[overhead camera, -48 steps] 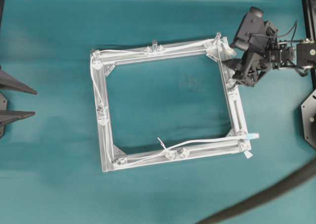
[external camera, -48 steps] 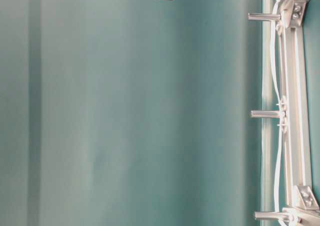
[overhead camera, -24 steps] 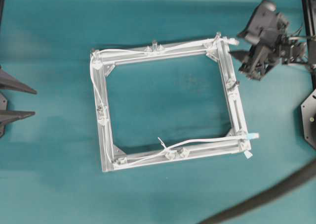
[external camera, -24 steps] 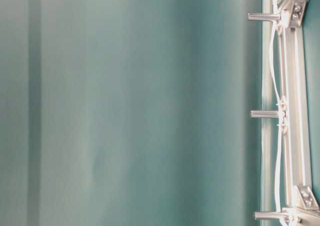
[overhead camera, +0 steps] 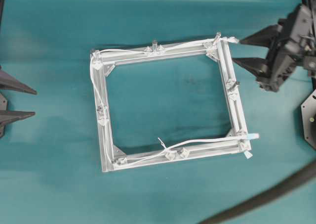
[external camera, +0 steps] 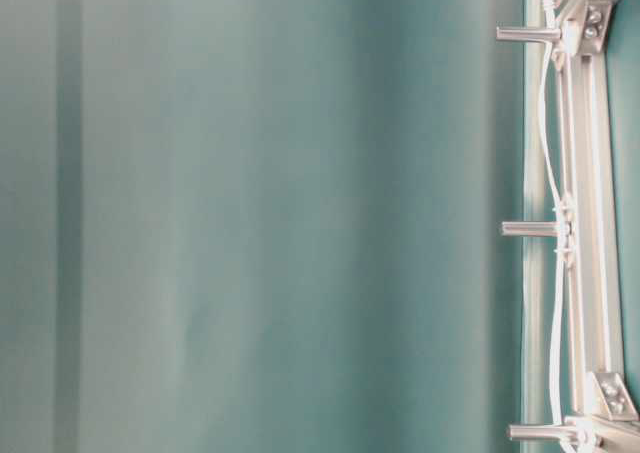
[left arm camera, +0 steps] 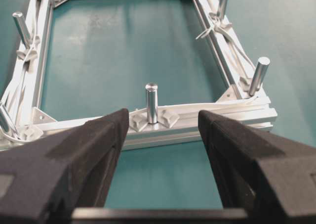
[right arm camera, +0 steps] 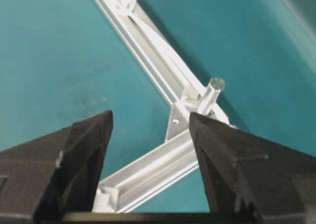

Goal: Move the cable alternately left and right between 8 pins so it hooks onto each one.

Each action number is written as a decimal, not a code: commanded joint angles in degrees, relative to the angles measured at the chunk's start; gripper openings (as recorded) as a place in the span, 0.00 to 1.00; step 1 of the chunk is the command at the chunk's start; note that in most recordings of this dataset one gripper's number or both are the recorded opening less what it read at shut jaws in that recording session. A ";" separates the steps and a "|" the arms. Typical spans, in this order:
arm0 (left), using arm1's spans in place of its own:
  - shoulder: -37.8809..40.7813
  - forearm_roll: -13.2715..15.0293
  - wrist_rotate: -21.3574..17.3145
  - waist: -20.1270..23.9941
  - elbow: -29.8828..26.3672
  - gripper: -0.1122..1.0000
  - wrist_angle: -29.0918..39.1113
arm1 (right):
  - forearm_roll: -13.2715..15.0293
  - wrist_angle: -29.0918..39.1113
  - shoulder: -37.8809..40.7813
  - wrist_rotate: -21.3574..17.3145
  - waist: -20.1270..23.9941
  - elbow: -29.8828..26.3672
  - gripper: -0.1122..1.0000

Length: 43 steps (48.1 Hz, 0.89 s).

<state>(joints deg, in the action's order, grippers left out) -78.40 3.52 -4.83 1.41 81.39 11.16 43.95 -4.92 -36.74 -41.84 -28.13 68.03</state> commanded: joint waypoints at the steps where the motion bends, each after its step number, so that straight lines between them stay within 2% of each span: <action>1: 0.44 -0.26 -0.09 0.09 -0.97 0.72 -0.26 | -0.18 -0.62 -4.31 -0.35 0.18 1.14 0.67; 10: 0.44 -0.18 -0.09 0.09 -0.97 0.73 -0.26 | -0.26 -0.26 -16.26 -0.88 0.88 6.42 0.67; 20: 0.44 -0.18 -0.09 0.09 -0.97 0.73 -0.26 | -2.02 2.55 -27.07 -3.96 3.25 10.28 0.67; 35: 0.44 -0.26 -0.09 0.09 -0.97 0.73 -0.26 | -2.02 3.78 -28.65 -4.31 14.68 11.25 0.67; 43: 0.44 -0.26 -0.09 0.09 -0.97 0.73 -0.26 | -2.02 5.27 -29.53 -4.31 18.11 11.87 0.67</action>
<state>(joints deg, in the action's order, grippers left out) -78.40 3.52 -4.83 1.41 81.39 11.16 42.10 0.00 -66.18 -46.05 -11.16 80.33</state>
